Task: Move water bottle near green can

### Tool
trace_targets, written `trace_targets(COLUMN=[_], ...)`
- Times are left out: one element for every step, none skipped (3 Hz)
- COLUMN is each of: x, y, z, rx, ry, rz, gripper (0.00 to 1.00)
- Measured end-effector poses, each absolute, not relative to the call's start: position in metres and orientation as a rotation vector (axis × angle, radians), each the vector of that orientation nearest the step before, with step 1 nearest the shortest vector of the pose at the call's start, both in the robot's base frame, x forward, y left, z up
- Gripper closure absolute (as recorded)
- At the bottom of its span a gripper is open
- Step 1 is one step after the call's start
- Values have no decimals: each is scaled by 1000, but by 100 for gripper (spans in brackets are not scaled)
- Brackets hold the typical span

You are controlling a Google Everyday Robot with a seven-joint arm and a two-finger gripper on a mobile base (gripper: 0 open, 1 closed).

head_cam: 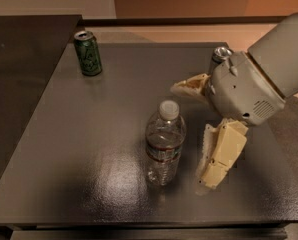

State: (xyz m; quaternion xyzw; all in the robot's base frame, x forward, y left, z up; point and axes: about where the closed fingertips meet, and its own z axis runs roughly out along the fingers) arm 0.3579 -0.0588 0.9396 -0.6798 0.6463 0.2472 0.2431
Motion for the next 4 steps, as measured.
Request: trace_targets(x=[346,344,346,360], y=[-37,-20,-11,-5], z=[936,935,937,945], rx=[-1861,-1846,-1829,-1792], ry=[1718,1699,1702,1723], rz=[726,747,762,726], gripper=[11,31,54,77])
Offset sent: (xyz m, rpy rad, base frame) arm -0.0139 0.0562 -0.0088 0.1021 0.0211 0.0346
